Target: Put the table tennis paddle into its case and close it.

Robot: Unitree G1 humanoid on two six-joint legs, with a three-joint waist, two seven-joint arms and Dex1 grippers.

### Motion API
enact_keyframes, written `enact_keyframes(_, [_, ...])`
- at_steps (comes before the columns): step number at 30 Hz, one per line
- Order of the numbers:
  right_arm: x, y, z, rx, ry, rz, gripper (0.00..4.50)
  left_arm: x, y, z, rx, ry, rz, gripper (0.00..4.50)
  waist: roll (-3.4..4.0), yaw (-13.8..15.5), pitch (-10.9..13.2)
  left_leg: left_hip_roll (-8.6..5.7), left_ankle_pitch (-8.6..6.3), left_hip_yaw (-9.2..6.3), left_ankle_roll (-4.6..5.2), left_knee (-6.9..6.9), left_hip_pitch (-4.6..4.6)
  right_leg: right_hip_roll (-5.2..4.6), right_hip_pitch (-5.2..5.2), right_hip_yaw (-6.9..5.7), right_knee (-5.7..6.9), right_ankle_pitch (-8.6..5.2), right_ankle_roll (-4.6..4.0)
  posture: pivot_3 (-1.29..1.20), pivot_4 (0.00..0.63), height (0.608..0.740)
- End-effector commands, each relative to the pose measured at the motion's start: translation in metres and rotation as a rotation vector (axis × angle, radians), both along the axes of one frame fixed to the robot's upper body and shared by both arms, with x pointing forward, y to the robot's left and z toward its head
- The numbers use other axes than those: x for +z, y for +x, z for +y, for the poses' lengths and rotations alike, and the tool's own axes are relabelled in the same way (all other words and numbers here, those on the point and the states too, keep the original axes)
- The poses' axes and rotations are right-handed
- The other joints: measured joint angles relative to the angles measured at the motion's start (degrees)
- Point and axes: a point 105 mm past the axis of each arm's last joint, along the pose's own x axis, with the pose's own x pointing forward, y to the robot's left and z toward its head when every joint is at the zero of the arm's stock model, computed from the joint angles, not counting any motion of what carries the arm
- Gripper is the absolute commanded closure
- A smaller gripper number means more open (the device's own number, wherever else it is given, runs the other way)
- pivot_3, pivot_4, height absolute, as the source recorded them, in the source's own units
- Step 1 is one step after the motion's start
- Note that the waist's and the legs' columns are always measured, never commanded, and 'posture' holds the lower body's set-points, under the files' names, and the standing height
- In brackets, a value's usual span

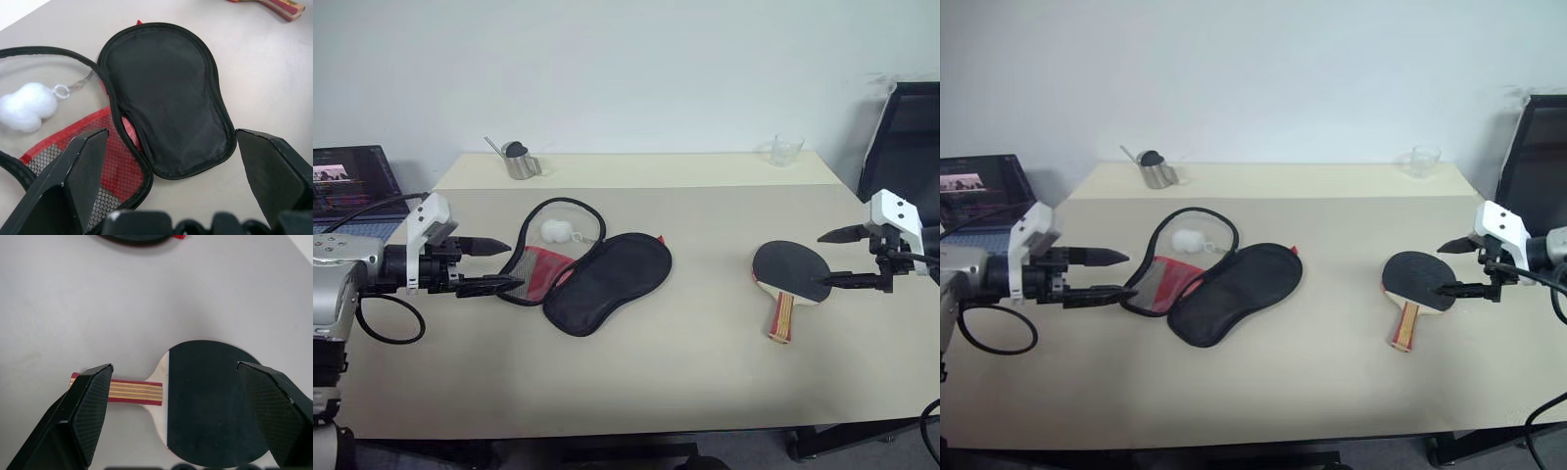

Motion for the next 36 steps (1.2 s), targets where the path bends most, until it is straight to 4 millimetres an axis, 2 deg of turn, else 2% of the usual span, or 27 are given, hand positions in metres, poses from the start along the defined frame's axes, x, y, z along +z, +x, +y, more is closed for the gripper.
enact_keyframes(1, [0.013, 0.001, 0.002, 0.021, -0.003, -0.052, 0.06, 0.024, -0.002, 0.006, 0.032, 0.026, -0.097, 0.0, 0.0, 0.0, 0.0, -0.01, 0.0, 0.0, 0.0, -0.01, 0.0, 0.0, 0.0, 0.01, 0.0, 0.0, 0.0, 0.0, 0.15, 0.74])
enact_keyframes(5, [0.013, 0.007, 0.007, 0.029, 0.015, -0.061, 0.06, 0.023, 0.004, 0.004, 0.057, 0.024, -0.123, 0.0, 0.0, -0.05, 0.0, 0.0, 0.0, -0.01, 0.0, -0.01, 0.02, 0.0, -0.01, 0.05, 0.02, 0.0, 0.0, 0.0, 0.15, 0.74])
enact_keyframes(9, [0.013, 0.005, 0.006, 0.023, 0.026, -0.071, 0.06, 0.012, 0.014, 0.004, 0.097, 0.002, -0.124, 0.0, 0.0, 0.08, 0.0, 0.0, 0.0, 0.03, 0.0, -0.01, 0.0, -0.01, 0.0, 0.03, 0.02, 0.0, 0.0, 0.0, 0.15, 0.74])
enact_keyframes(12, [0.011, 0.0, 0.004, 0.017, 0.025, -0.072, 0.06, -0.001, 0.042, 0.009, 0.221, -0.013, -0.176, 0.0, 0.01, 0.38, -0.01, -0.01, 0.0, 0.04, 0.0, 0.01, 0.01, -0.01, 0.02, 0.01, 0.03, 0.0, 0.0, 0.0, 0.15, 0.74])
enact_keyframes(14, [0.009, 0.001, 0.003, -0.013, 0.029, -0.081, 0.06, -0.021, 0.066, 0.005, 0.319, -0.031, -0.168, 0.0, 0.03, 0.6, -0.02, -0.03, 0.0, 0.01, 0.0, 0.07, 0.0, -0.01, 0.04, -0.01, 0.08, 0.02, 0.03, 0.0, 0.15, 0.74])
enact_keyframes(16, [0.01, -0.002, 0.007, -0.013, 0.034, -0.083, 0.06, -0.033, 0.079, -0.001, 0.361, -0.012, -0.155, 0.0, 0.02, 0.69, -0.02, -0.07, 0.01, 0.02, 0.0, 0.13, 0.02, -0.03, 0.08, 0.0, 0.12, 0.05, 0.08, 0.0, 0.15, 0.74])
enact_keyframes(19, [0.013, -0.01, 0.006, -0.01, 0.02, -0.076, 0.06, -0.036, 0.084, 0.006, 0.402, -0.009, -0.142, 0.0, 0.0, 0.33, -0.01, -0.06, 0.01, 0.06, -0.01, 0.17, -0.1, -0.03, 0.0, 0.08, 0.1, 0.09, 0.13, 0.0, 0.15, 0.74])
enact_keyframes(23, [0.009, -0.018, -0.002, -0.05, 0.006, -0.065, 0.06, -0.04, 0.089, 0.033, 0.537, 0.002, -0.118, 0.0, 0.0, 0.0, -0.01, -0.04, 0.01, 0.04, -0.02, 0.12, -0.18, -0.02, -0.07, 0.06, 0.02, 0.09, 0.13, 0.0, 0.15, 0.74])
enact_keyframes(29, [0.008, -0.024, -0.002, -0.07, 0.006, -0.068, 0.06, -0.037, 0.095, 0.042, 0.607, -0.052, -0.111, 0.0, -0.01, 0.03, -0.01, -0.06, 0.04, 0.02, -0.07, 0.12, -0.12, -0.03, -0.03, 0.01, 0.07, 0.09, 0.14, 0.0, 0.15, 0.74])
enact_keyframes(33, [0.008, -0.025, -0.001, -0.076, 0.008, -0.071, 0.06, -0.056, 0.096, 0.053, 0.716, -0.087, -0.029, 0.0, -0.01, 0.05, -0.01, -0.08, 0.06, 0.01, -0.1, 0.16, -0.13, -0.04, -0.01, -0.02, 0.07, 0.12, 0.18, 0.0, 0.15, 0.74])
enact_keyframes(36, [0.008, -0.024, 0.001, -0.076, 0.011, -0.073, 0.06, -0.065, 0.1, 0.049, 0.762, -0.146, 0.017, 0.0, -0.01, 0.12, -0.01, -0.09, 0.06, -0.01, -0.1, 0.18, -0.13, -0.04, 0.0, -0.04, 0.06, 0.12, 0.18, 0.0, 0.15, 0.74])
